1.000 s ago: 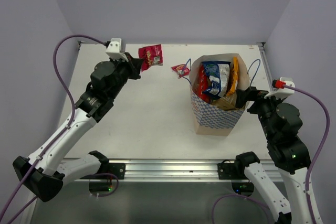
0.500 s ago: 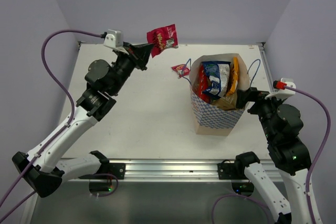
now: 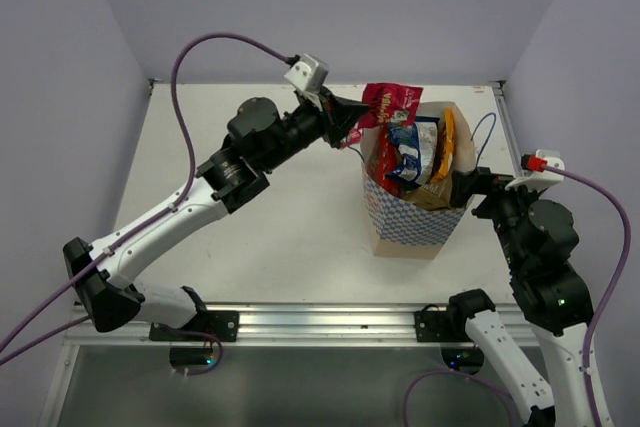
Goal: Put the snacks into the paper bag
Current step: Place the snack in the paper bag.
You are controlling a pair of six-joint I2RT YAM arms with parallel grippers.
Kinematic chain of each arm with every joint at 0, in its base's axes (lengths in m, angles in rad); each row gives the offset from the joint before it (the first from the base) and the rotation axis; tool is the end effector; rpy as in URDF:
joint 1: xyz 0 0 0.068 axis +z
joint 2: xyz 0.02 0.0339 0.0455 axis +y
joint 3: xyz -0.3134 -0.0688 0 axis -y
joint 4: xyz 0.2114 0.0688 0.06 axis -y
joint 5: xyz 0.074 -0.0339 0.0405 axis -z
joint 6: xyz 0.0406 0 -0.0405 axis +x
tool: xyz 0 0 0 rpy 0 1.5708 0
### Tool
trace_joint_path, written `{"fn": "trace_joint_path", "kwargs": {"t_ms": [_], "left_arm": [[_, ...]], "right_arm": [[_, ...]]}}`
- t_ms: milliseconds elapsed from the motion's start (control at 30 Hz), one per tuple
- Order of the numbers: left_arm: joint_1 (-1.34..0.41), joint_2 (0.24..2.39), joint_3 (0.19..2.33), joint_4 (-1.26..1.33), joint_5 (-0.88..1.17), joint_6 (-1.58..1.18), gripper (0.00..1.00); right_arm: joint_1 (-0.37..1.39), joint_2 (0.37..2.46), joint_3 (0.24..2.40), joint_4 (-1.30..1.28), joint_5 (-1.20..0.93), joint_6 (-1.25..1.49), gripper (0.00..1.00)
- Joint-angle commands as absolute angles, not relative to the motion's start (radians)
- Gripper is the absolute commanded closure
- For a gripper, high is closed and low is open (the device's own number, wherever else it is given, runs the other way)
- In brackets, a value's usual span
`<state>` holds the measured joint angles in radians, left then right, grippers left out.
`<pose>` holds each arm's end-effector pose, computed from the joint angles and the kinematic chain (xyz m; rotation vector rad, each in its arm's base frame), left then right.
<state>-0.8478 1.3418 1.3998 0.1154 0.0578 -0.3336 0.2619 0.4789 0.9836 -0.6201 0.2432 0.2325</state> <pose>0.1764 -0.2034 0.5106 0.4242 1.4138 -1.0135 0.0127 -0.0067 0.3996 0.1578 1.6781 0.1667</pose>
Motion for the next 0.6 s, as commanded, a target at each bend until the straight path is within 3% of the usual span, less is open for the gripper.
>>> {"fn": "trace_joint_path", "kwargs": {"t_ms": [0, 567], "left_arm": [[-0.897, 1.397, 1.495, 0.025, 0.11, -0.265, 1.0], [-0.983, 1.601, 1.655, -0.325, 0.184, -0.195, 0.99]], "right_arm": [[0.265, 0.466, 0.999, -0.6, 0.25, 0.213, 0.01], [0.265, 0.468, 0.996, -0.594, 0.239, 0.21, 0.01]]}}
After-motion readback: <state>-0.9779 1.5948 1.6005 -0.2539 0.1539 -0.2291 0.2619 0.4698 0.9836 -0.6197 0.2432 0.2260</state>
